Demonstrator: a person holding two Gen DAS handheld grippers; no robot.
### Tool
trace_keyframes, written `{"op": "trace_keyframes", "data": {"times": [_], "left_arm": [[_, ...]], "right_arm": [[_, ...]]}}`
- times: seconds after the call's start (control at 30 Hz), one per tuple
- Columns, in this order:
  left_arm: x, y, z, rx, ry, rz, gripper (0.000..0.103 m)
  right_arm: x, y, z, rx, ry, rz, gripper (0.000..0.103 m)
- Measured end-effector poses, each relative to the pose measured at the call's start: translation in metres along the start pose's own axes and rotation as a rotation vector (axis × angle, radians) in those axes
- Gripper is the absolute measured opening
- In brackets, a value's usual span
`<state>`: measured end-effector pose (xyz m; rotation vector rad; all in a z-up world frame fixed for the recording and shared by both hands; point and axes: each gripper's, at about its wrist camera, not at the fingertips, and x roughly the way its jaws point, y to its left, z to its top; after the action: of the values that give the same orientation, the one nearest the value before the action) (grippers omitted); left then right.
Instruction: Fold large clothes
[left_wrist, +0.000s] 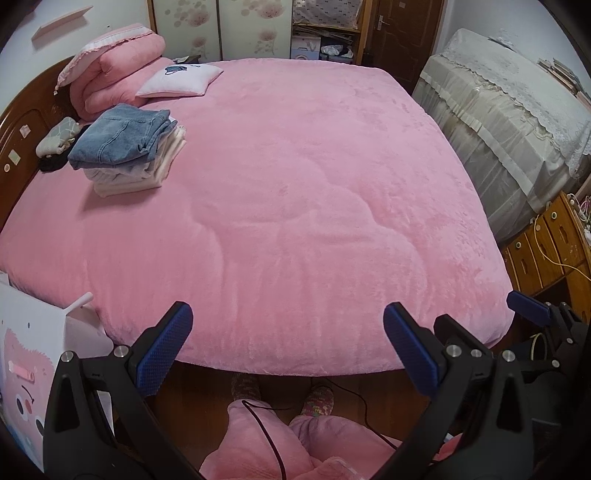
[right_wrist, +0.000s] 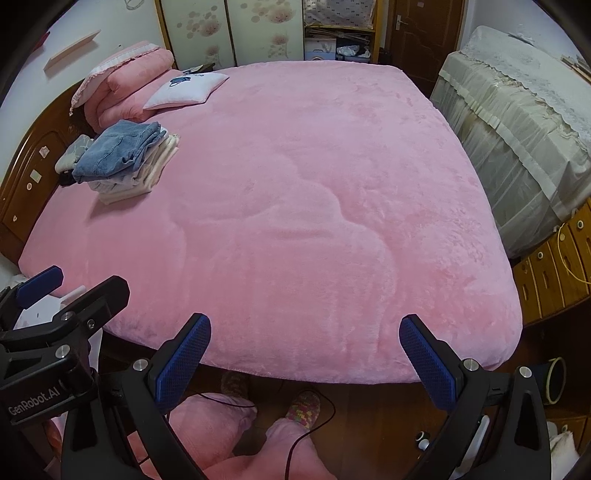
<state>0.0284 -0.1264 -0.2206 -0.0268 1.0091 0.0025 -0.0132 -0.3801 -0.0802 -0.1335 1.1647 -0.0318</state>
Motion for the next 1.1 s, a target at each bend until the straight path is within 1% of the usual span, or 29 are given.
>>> {"op": "trace_keyframes", "data": {"times": [0.2, 0.37, 0.9, 1.1], "left_arm": [[0.004, -0.001, 0.001, -0.009, 0.008, 0.005, 0.102], [0.004, -0.002, 0.001, -0.008, 0.007, 0.008, 0.102], [0.010, -0.002, 0.004, 0.001, 0.013, 0.020, 0.102], [0.015, -0.005, 0.006, -0.003, 0.022, 0.028, 0.102]], "right_arm": [[0.001, -0.006, 0.004, -0.010, 0.007, 0.001, 0.103], [0.001, 0.000, -0.002, -0.002, 0.009, -0.004, 0.103], [0.008, 0.001, -0.003, -0.007, 0.030, -0.004, 0.103], [0.014, -0.006, 0.002, -0.014, 0.041, 0.003, 0.103]]}}
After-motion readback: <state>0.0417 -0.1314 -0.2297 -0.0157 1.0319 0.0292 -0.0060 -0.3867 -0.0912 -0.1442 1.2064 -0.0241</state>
